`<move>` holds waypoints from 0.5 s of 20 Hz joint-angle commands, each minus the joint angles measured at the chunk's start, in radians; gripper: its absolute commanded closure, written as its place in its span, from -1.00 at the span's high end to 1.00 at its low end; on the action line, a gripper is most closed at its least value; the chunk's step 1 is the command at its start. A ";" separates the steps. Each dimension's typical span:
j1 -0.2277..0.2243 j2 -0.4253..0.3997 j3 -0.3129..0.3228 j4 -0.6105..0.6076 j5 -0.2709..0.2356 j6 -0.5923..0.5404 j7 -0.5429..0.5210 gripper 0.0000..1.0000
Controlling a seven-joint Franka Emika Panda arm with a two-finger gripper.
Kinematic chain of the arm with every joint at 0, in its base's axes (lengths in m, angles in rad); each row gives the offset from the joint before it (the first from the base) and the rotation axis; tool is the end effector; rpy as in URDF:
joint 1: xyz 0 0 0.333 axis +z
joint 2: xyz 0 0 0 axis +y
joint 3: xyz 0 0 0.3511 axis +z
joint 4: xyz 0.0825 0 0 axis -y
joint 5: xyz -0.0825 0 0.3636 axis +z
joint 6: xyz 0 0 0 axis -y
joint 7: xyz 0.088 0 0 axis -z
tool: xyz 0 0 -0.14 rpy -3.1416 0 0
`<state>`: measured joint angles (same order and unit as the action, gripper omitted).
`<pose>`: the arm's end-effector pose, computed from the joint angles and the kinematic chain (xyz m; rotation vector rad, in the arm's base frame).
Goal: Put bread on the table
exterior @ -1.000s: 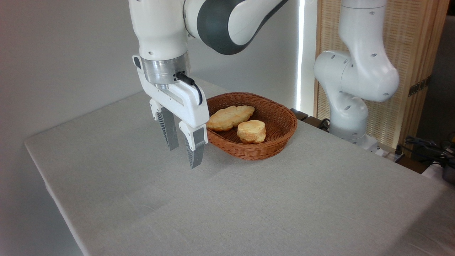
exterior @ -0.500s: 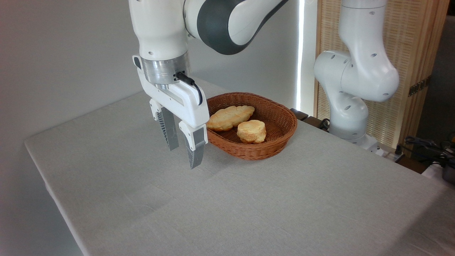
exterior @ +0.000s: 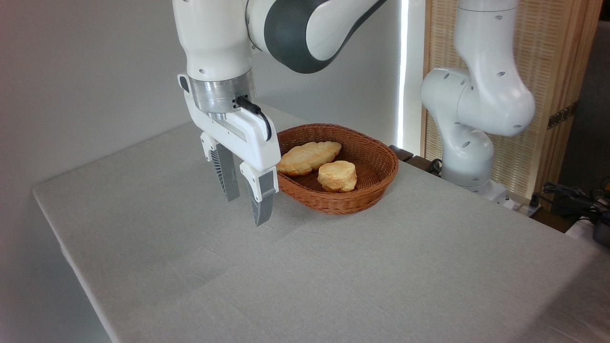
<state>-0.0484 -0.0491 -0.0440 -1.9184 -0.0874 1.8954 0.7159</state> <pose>0.5256 -0.0583 0.5223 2.8400 -1.1698 0.0763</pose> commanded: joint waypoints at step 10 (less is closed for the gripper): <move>-0.002 0.008 0.007 0.010 -0.006 0.007 0.027 1.00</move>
<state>-0.0484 -0.0491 -0.0440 -1.9184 -0.0874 1.8953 0.7159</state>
